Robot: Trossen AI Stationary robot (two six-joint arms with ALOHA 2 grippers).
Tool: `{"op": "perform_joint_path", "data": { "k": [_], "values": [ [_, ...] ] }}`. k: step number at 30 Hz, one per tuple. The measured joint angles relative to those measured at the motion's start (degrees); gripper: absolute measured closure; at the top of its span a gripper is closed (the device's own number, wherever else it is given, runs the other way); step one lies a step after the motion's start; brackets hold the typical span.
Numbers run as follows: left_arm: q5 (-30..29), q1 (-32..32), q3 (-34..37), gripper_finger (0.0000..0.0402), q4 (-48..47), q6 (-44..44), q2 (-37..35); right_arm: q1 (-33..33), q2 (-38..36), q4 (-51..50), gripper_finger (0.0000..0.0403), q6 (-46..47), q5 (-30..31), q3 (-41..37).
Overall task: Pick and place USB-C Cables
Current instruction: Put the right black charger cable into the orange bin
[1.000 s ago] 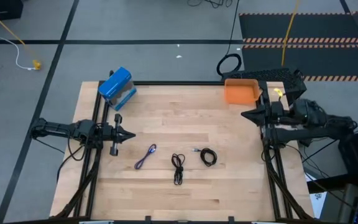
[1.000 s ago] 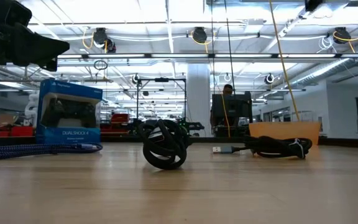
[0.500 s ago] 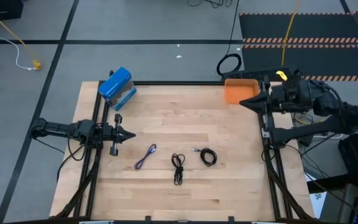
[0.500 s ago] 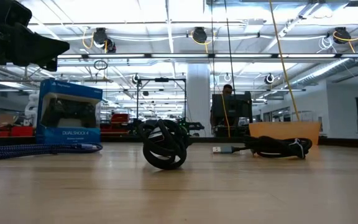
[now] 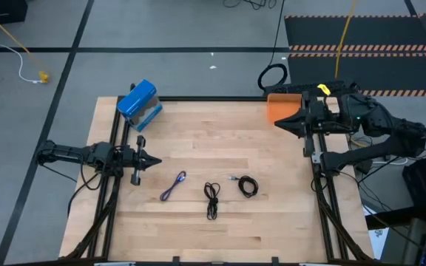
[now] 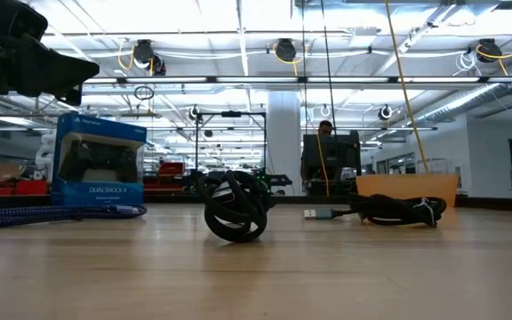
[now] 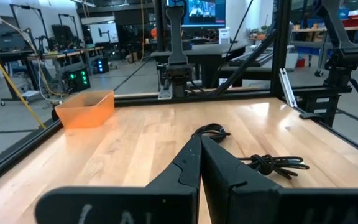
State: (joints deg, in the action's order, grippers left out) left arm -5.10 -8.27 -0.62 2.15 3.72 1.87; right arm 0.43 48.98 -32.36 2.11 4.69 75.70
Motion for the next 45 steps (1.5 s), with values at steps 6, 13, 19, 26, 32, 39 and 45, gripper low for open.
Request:
{"op": "perform_joint_path", "data": {
  "k": [6,13,19,26,32,39,45],
  "values": [
    [-0.04,0.0,0.02,0.0392,9.37,-3.02,0.0,-0.01,0.57,1.55,0.0403,-0.25,-0.01,0.0],
    [-0.57,0.0,-7.61,0.0392,8.23,-5.22,0.5,0.0,0.34,2.56,0.0403,-1.34,0.0,0.0],
    [-0.94,0.0,-19.73,0.0392,0.3,-6.72,5.44,0.0,0.34,2.56,0.0403,-3.1,0.0,0.0],
    [-0.94,0.0,-35.97,0.0392,-9.48,-6.64,16.39,-0.01,0.34,2.56,0.0403,-3.7,0.0,0.0],
    [-0.94,0.0,-51.55,0.0392,-15.28,-4.19,26.86,0.0,0.33,2.56,0.0403,-3.87,0.0,0.0],
    [-0.94,0.0,-72.23,0.0392,-32.72,-3.54,38.53,-0.01,0.3,2.5,0.0403,-3.86,0.0,0.0],
    [-0.94,0.0,-82.36,0.0392,-41.32,-3.45,45.34,0.0,0.3,2.07,0.0403,-3.31,-0.01,-0.02]
  ]
}}
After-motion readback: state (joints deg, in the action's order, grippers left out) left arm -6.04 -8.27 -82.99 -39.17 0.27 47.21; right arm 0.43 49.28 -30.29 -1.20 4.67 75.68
